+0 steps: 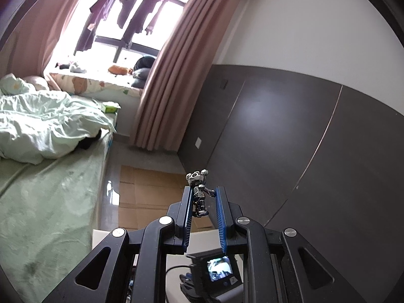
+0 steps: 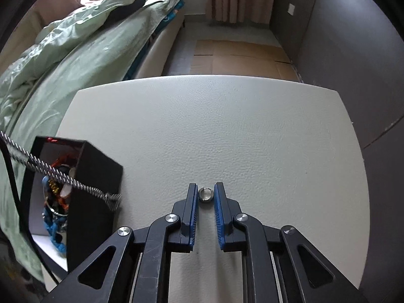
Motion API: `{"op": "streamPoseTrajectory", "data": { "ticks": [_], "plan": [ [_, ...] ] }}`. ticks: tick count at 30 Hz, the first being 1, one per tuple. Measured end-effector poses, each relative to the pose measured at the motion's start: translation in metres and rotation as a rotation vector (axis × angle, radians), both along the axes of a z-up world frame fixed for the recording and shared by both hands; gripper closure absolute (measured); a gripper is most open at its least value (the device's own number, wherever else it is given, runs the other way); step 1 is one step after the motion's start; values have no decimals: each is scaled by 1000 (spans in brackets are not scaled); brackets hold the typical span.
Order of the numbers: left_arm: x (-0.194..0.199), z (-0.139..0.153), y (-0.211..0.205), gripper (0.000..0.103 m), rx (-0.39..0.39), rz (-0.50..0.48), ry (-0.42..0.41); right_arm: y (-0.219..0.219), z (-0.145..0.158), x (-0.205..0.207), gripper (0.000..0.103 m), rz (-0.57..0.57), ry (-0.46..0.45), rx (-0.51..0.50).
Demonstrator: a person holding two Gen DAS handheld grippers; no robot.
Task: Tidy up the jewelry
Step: 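Lower the chain and ring into the black box with both tools and open them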
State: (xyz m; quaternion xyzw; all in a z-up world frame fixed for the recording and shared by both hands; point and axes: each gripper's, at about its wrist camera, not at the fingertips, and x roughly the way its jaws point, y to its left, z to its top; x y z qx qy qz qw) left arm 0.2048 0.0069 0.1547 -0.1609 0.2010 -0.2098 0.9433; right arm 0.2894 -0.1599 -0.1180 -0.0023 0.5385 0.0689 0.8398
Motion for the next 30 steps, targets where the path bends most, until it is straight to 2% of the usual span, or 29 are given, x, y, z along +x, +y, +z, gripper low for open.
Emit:
{"op": "streamPoseTrajectory", "data": {
  "ticks": [2, 9, 14, 23, 27, 30],
  "plan": [
    [-5, 6, 5, 85, -2, 12, -18, -4, 4, -2, 89, 0, 4, 52],
    [-20, 26, 18, 85, -15, 46, -84, -11, 32, -16, 89, 3, -64, 142],
    [-16, 22, 17, 85, 1, 50, -78, -15, 47, -29, 89, 6, -104, 207],
    [-1, -17, 24, 85, 69, 73, 43, -4, 70, -43, 89, 70, -170, 287],
    [0, -44, 28, 85, 131, 93, 114, 5, 75, -45, 89, 100, -180, 318],
    [-2, -68, 33, 85, 148, 96, 178, 11, 77, -47, 89, 115, -183, 329]
  ]
}}
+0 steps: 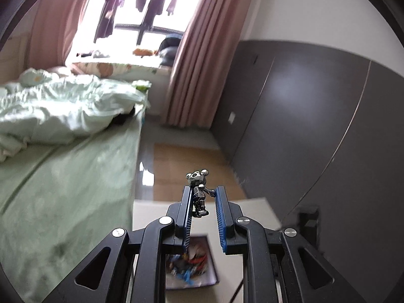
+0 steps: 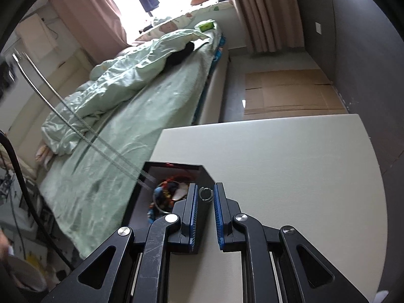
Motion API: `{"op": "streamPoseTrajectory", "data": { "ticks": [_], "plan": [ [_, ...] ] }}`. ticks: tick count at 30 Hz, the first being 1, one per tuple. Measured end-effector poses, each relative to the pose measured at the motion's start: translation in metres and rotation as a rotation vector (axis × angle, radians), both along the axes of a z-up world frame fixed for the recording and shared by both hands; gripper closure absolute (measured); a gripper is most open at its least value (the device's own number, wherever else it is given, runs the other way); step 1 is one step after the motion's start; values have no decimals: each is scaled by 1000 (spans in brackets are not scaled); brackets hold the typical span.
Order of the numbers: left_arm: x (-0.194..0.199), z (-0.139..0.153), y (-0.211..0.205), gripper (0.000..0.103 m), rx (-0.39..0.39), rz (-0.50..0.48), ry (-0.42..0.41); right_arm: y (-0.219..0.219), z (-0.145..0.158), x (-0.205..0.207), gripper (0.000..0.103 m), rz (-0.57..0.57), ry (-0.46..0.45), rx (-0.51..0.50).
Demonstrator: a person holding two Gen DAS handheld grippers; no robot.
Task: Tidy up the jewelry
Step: 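Lower the chain and ring into the black box with both tools and open them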
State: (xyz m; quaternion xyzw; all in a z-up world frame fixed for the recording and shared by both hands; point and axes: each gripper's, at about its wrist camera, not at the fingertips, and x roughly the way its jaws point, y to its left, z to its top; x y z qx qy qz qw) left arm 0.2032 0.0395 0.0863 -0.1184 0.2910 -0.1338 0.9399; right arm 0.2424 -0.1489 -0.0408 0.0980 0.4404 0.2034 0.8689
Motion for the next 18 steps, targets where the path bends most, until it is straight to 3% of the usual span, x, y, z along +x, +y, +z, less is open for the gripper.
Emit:
{"op": "streamPoseTrajectory", "data": {
  "ticks": [11, 18],
  "plan": [
    [4, -83, -5, 84, -9, -18, 238, 10, -3, -2, 89, 29, 12, 42],
    [15, -121, 7, 81, -71, 10, 383, 14, -6, -2, 89, 50, 27, 70]
  ]
}}
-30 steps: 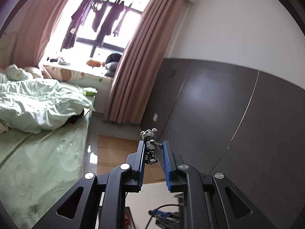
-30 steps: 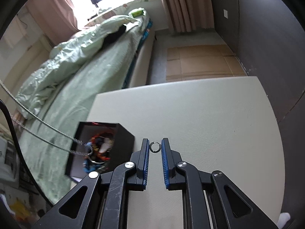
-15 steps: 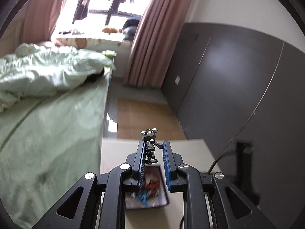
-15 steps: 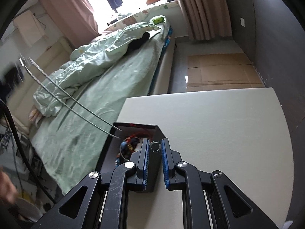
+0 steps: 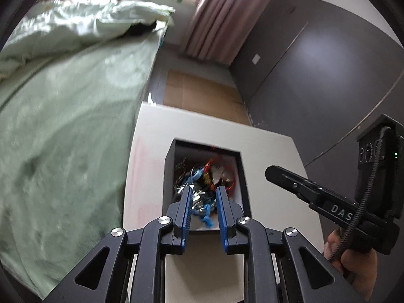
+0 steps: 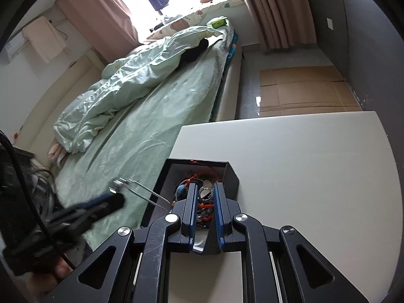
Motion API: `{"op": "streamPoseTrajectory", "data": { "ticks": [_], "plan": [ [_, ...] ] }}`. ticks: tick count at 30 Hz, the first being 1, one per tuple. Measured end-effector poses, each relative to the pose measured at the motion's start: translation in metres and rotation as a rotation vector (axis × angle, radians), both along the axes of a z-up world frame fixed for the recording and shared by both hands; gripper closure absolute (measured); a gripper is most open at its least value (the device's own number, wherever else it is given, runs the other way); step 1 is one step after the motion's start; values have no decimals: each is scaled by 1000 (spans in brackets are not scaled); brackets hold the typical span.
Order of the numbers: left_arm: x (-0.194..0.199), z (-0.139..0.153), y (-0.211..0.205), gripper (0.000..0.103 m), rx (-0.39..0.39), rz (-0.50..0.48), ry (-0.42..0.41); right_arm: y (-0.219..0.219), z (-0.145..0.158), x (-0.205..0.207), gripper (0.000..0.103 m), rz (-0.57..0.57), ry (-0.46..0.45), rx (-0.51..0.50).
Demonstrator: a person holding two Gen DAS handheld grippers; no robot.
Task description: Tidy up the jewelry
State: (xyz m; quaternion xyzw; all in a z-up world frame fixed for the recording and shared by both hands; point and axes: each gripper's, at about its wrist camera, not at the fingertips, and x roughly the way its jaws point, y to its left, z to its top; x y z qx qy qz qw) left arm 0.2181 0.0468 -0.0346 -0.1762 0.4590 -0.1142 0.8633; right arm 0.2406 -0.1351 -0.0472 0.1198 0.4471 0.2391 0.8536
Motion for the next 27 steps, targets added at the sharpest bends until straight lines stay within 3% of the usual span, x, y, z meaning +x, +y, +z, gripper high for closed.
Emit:
{"op": "streamPoseTrajectory", "data": {
  "ticks": [1, 3, 5, 16, 17, 18, 20, 25, 27],
  "plan": [
    [0, -1, 2, 78, -12, 5, 2, 2, -1, 0, 89, 3, 4, 2],
    [-4, -2, 6, 53, -19, 20, -15, 8, -4, 1, 89, 17, 15, 6],
    [-9, -1, 10, 45, -16, 50, -36, 15, -6, 2, 89, 36, 25, 17],
    [-13, -4, 34, 45, -11, 171, -43, 47, -13, 2, 88, 92, 47, 13],
    [-14, -5, 35, 45, -11, 173, -43, 46, -14, 2, 79, 88, 55, 8],
    [-15, -5, 36, 45, -11, 175, -42, 43, -14, 1, 58, 77, 57, 8],
    [-18, -5, 35, 44, -9, 172, -43, 35, -11, -3, 37, 49, 39, 3],
    [-32, -1, 26, 28, 5, 164, -60, 14, -4, -16, 34, 5, 21, -1],
    [-40, 2, 21, 20, 10, 158, -77, 4, -2, -24, 25, -24, 10, -8]
  ]
}}
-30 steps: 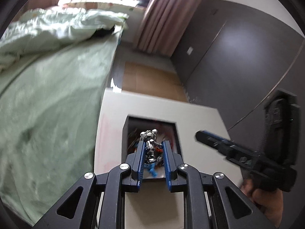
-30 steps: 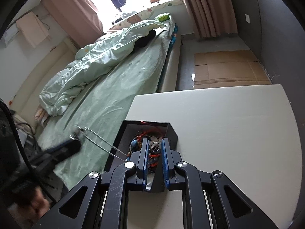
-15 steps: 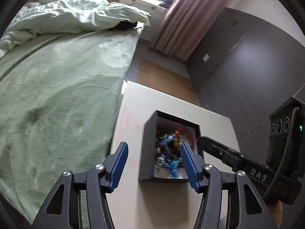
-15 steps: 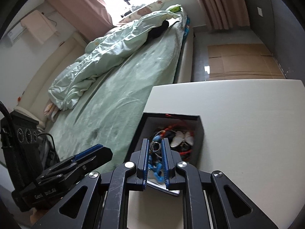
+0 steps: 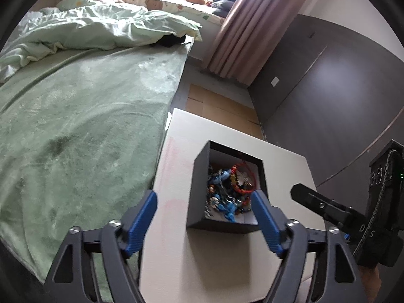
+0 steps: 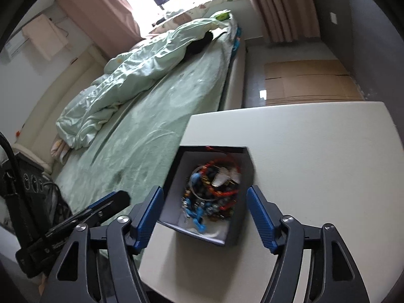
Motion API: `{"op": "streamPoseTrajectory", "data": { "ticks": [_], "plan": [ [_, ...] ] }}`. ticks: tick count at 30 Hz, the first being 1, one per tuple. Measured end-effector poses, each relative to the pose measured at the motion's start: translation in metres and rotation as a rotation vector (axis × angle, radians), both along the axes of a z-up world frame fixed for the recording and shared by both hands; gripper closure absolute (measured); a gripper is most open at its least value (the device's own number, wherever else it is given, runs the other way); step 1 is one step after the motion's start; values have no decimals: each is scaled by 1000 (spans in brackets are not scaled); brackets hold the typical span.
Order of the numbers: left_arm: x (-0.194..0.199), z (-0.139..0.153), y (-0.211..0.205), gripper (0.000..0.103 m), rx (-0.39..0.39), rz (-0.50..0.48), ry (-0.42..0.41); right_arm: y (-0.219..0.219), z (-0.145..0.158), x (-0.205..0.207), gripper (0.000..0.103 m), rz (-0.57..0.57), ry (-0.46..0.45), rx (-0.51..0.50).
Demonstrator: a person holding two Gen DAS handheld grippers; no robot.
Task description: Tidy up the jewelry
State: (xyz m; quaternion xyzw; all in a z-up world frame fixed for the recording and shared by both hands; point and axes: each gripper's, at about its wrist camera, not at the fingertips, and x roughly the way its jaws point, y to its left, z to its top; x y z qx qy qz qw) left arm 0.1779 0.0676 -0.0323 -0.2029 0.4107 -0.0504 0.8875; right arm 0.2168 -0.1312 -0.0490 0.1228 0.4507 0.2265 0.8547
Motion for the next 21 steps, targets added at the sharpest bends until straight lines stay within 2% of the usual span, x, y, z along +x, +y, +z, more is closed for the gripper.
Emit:
{"op": "streamPoseTrajectory", "data": {
  "ticks": [5, 9, 11, 19, 21],
  "plan": [
    [-23, 7, -14, 16, 25, 3, -40, -28, 9, -24, 13, -77, -42, -5],
    [-44, 12, -23, 4, 43, 18, -79, -47, 13, -50, 5, -124, -77, -36],
    [-53, 13, -28, 3, 64, 18, -93, -55, 14, -62, 0, -148, -93, -53],
    [-96, 23, -41, 0, 165, 19, -170, -84, 15, -95, 0, -243, -103, -26],
    [-107, 30, -45, 0, 195, 20, -204, -87, 13, -110, 0, -256, -117, -54]
  ]
}}
